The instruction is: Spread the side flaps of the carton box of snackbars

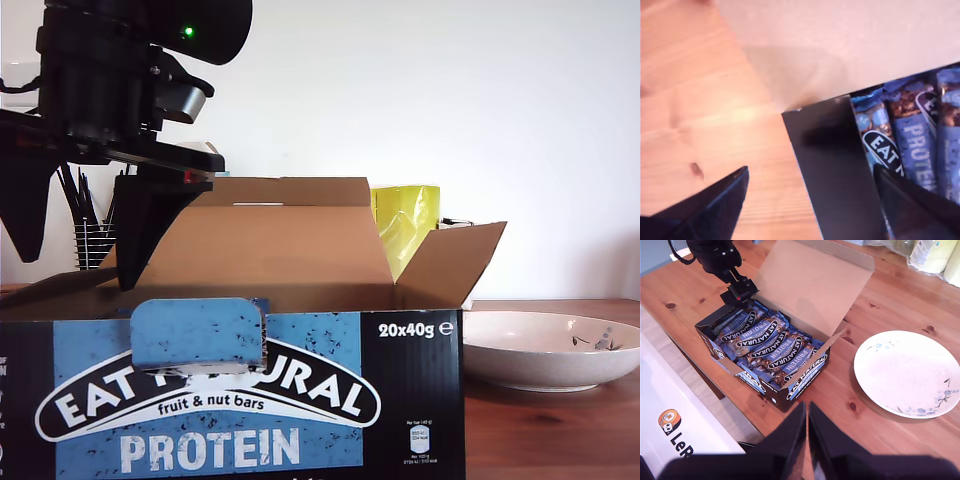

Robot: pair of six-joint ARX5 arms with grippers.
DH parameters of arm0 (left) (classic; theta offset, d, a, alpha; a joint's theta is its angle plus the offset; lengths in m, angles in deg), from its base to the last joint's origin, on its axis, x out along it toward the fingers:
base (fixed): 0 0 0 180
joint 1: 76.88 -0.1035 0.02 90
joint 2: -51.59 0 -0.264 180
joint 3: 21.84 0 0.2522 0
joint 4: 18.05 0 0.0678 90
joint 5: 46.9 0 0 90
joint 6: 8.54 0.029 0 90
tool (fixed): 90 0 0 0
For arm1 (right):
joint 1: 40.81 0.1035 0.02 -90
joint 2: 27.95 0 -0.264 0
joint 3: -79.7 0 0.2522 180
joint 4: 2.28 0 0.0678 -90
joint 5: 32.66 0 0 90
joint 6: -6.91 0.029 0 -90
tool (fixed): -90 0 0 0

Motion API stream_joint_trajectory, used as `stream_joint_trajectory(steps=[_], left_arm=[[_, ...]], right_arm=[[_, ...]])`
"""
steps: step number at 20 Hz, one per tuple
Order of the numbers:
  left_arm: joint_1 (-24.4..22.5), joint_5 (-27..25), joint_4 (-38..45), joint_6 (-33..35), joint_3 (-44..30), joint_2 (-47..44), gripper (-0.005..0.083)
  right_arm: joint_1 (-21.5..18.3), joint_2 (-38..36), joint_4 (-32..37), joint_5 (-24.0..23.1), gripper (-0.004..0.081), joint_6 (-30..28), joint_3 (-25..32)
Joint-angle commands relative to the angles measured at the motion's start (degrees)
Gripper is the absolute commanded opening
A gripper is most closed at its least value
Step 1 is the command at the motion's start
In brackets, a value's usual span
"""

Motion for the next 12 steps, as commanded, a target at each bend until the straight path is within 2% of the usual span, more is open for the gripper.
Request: stream_joint_trajectory(steps=[1, 12], left_arm=[[-0.1, -0.9, -0.9, 0.4, -0.4, -0.8, 0.0727], [-0.1, -3.6, -6.4, 0.8, 0.8, -3.6, 0.0727]], right_arm=[[0.1, -0.2, 0.1, 0.2, -0.0013, -0.1, 0.1], [0.1, -0.2, -0.4, 0.2, -0.0013, 0.3, 0.1]])
